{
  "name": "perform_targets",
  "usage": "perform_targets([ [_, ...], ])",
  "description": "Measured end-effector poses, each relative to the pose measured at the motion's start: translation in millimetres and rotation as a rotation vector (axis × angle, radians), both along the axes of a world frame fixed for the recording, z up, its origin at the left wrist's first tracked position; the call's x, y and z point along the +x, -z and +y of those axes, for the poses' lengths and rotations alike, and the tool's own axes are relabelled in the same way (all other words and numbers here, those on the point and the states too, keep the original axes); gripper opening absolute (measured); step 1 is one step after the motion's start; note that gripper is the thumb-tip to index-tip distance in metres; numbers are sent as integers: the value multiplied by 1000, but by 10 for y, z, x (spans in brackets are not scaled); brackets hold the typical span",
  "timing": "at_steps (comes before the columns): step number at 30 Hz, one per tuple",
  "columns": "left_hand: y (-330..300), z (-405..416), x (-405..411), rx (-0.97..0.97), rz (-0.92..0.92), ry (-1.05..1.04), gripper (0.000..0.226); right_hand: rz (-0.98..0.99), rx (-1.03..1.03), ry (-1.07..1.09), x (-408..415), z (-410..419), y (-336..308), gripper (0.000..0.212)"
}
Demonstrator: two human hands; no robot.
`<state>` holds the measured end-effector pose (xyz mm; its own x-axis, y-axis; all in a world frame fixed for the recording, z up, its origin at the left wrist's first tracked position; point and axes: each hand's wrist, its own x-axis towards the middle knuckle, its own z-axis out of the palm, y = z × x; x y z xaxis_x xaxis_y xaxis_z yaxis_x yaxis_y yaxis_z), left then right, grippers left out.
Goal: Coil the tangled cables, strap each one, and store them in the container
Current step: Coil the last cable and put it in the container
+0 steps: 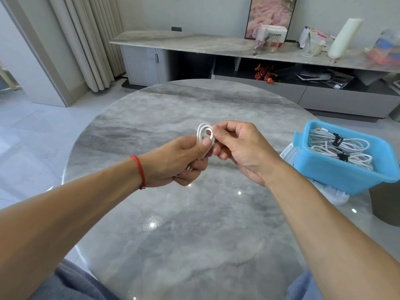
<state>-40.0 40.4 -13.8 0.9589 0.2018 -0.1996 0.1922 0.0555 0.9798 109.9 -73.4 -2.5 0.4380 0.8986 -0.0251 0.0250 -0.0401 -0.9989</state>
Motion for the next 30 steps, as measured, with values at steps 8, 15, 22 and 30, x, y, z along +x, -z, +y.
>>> perform_targets([
  [8,-105,138,7,-441,-85,-63,37,-181,-260,-110,-56,21,2,33],
  [15,-21,270,-70,-200,33,-220,36,-408,-409,-256,-161,13,73,29],
  [22,88,184,-14,-221,35,-332,35,-835,-422,-244,-205,54,153,29],
  [30,146,128,114,-262,-81,-481,33,-507,-280,-78,-313,63,202,18],
])
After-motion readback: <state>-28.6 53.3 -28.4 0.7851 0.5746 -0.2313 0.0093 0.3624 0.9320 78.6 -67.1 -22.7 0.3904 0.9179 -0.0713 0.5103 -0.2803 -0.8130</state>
